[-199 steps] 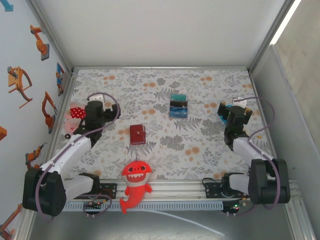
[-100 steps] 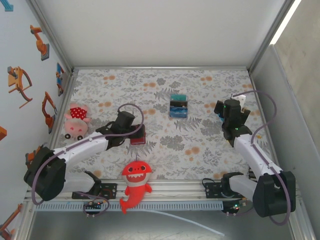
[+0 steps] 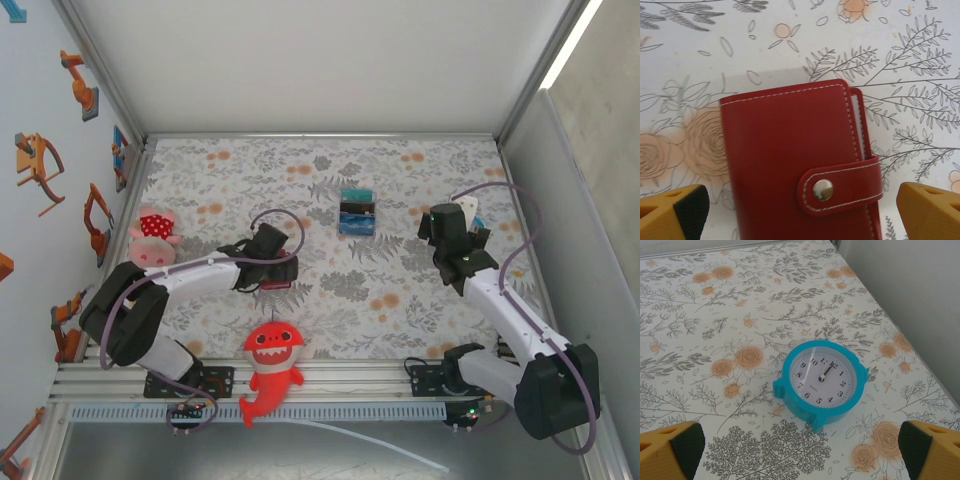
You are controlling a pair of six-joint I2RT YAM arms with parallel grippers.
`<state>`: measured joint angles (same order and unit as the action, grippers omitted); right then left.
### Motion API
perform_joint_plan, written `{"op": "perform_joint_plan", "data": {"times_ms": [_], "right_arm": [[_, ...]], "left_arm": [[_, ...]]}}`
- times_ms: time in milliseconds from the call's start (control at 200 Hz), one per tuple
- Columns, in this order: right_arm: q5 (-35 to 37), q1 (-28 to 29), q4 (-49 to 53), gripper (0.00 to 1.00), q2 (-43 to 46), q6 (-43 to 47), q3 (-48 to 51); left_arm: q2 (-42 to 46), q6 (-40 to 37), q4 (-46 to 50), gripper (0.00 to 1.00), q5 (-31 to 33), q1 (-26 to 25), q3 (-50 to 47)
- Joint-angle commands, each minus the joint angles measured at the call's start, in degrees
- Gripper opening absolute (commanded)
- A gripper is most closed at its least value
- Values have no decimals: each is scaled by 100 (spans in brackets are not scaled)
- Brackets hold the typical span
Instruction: Take the credit cards out of the card holder
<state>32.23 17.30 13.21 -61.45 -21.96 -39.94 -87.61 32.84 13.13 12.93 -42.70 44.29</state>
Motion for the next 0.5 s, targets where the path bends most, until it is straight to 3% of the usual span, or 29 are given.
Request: {"op": "perform_joint_plan", "data": {"times_ms": [0, 496], "right_arm": [[22, 45, 54, 99, 106, -197, -18], [-100, 56, -22, 99, 125, -252, 109]], "left_arm": [[-204, -40, 116, 97, -176, -71, 224], [-823, -71, 875, 97, 267, -250, 572]]}}
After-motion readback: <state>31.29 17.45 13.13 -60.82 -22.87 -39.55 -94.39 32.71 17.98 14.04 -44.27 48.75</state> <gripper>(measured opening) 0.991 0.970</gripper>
